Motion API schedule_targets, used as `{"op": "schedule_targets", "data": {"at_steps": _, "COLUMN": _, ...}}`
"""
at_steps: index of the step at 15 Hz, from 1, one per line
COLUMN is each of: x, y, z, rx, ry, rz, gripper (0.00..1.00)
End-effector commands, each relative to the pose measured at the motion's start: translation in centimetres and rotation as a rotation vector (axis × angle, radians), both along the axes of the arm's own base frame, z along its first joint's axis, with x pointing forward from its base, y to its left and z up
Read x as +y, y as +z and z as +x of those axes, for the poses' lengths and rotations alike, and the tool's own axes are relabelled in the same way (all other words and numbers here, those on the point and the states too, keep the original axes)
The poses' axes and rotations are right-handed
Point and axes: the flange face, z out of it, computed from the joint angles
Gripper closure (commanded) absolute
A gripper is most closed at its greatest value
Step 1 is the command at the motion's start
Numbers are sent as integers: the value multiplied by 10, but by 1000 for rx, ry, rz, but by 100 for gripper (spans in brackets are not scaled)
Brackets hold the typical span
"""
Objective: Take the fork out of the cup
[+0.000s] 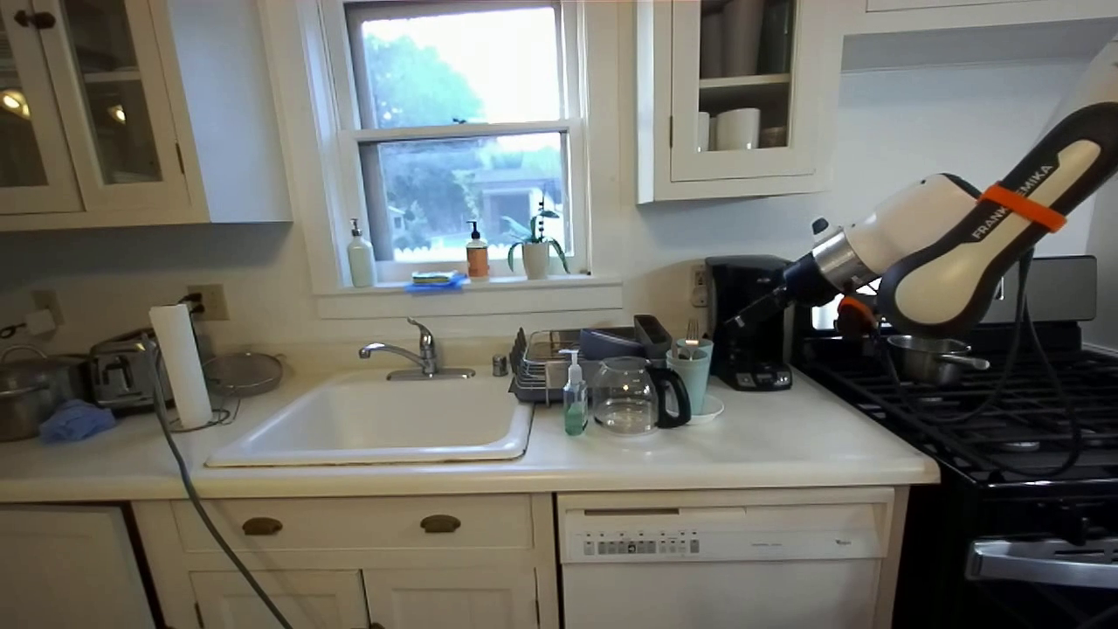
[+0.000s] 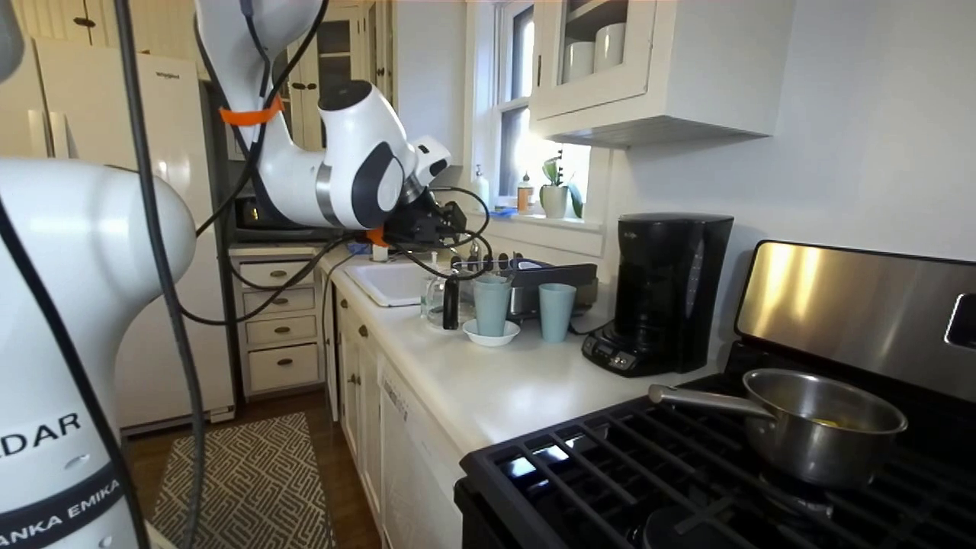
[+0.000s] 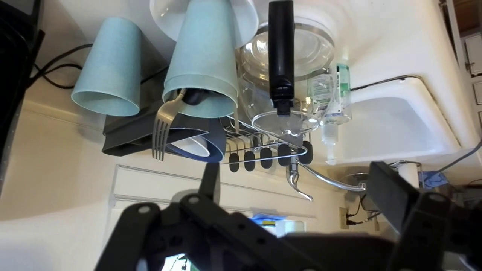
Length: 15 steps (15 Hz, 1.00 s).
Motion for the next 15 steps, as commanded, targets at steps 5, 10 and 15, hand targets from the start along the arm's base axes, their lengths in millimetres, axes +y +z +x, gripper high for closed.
{"op": "schedule_targets", "data": {"at_steps": 5, "x": -79, "y": -27, "z": 9, "rx": 2, "ry": -5, "rz": 99, "gripper": 0}}
{"op": "schedule_targets", "data": {"at_steps": 10, "x": -112, "y": -52, "z": 66, "rx": -22, "ry": -5, "rz": 136, "gripper": 0}}
{"op": "schedule_targets", "data": {"at_steps": 15, "x": -115, "y": -62, "z": 115, "rx": -86, "ry": 29, "rz": 161, "gripper": 0}}
